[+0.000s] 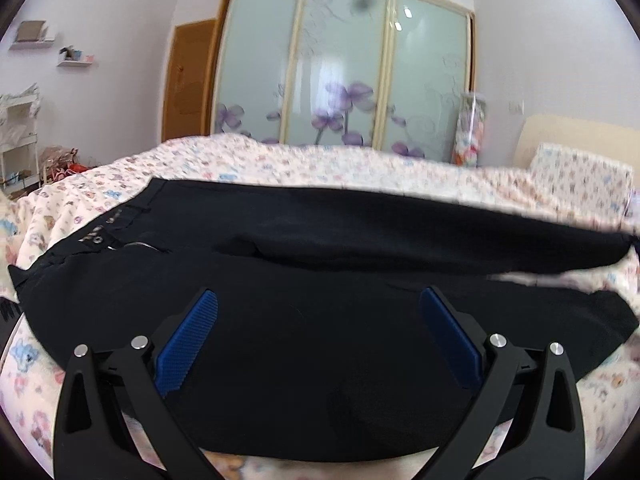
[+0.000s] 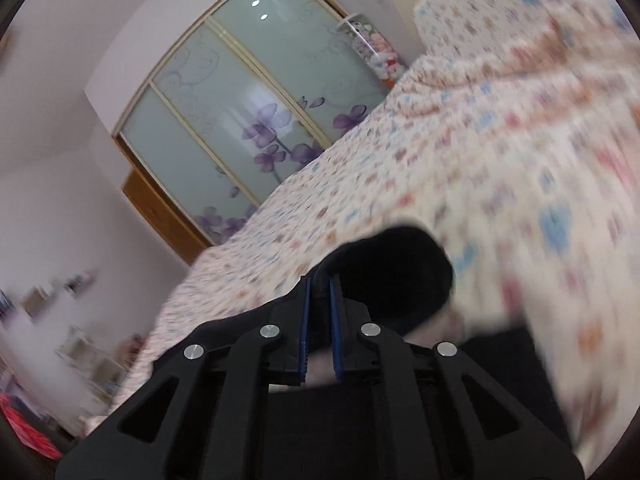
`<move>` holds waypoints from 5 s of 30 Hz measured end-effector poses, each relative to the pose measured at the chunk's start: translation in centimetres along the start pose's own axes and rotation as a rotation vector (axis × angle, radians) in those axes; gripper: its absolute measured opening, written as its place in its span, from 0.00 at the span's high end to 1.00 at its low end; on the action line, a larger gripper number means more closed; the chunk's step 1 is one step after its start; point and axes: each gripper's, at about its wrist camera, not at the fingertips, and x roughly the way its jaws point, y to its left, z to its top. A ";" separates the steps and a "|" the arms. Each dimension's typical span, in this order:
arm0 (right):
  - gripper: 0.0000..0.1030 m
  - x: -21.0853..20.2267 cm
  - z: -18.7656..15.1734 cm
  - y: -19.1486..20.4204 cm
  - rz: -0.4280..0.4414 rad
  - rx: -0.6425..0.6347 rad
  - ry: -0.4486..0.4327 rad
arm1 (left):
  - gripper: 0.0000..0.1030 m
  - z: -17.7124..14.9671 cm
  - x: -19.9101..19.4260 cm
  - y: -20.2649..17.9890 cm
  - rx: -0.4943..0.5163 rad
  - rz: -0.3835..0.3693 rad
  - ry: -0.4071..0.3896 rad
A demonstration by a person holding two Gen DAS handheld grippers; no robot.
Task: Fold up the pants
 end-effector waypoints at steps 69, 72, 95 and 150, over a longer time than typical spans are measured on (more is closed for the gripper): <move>0.91 -0.9 -6.3 -8.7 -0.212 0.551 0.052 | 0.02 14.0 18.5 12.0 -0.534 -0.034 0.390; 0.91 -0.9 -6.2 -9.0 -0.196 0.546 0.071 | 0.02 14.4 22.6 12.9 -0.586 0.051 0.458; 0.91 -2.0 -1.4 -2.6 -0.083 0.276 -0.056 | 0.93 14.9 14.5 16.7 -0.563 0.062 0.402; 0.91 -4.7 -6.0 -8.4 -0.240 0.509 -0.065 | 0.90 -2.3 -0.1 23.5 -0.951 0.072 0.209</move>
